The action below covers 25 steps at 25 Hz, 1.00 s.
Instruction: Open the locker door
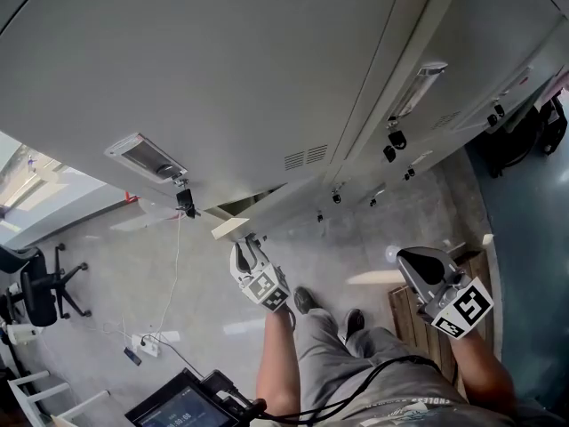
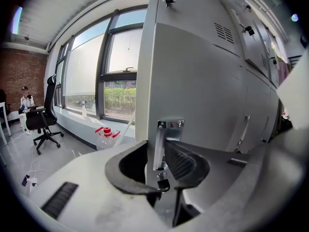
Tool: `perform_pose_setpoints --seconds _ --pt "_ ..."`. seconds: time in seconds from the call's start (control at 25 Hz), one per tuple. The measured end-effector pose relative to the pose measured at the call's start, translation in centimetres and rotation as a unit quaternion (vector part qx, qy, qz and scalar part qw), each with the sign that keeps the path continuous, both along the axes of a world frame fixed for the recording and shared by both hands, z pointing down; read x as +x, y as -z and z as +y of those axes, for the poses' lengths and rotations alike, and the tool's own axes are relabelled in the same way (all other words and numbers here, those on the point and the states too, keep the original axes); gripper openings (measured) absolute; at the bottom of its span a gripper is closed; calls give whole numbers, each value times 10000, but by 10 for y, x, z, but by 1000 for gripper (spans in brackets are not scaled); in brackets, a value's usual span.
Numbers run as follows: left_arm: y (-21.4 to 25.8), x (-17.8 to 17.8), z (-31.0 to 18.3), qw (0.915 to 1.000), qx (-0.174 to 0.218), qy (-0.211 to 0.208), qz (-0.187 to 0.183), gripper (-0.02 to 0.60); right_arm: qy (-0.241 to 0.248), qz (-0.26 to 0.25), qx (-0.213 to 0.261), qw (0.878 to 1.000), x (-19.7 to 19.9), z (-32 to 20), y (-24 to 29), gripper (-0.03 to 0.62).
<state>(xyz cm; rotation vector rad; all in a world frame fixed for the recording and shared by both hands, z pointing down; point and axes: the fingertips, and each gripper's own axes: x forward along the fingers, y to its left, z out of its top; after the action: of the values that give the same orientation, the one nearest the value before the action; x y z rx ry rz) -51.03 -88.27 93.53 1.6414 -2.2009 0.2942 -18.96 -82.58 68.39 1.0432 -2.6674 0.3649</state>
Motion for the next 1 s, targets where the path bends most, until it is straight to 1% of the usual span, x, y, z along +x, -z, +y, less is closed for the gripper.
perform_pose_setpoints --seconds 0.32,0.52,0.64,0.88,1.0 --pt "1 13 23 10000 -11 -49 -85 110 78 -40 28 10000 7 13 2 -5" --pt "4 16 34 9999 14 -37 -150 69 90 -87 59 9999 13 19 4 -5" --pt "10 21 41 9997 42 -133 -220 69 129 -128 68 9998 13 23 4 -5" --pt "33 33 64 9993 64 -243 -284 66 237 -251 129 9993 11 31 14 -5" --pt "63 41 77 9988 182 -310 -344 63 304 -324 203 9988 8 32 22 -6"
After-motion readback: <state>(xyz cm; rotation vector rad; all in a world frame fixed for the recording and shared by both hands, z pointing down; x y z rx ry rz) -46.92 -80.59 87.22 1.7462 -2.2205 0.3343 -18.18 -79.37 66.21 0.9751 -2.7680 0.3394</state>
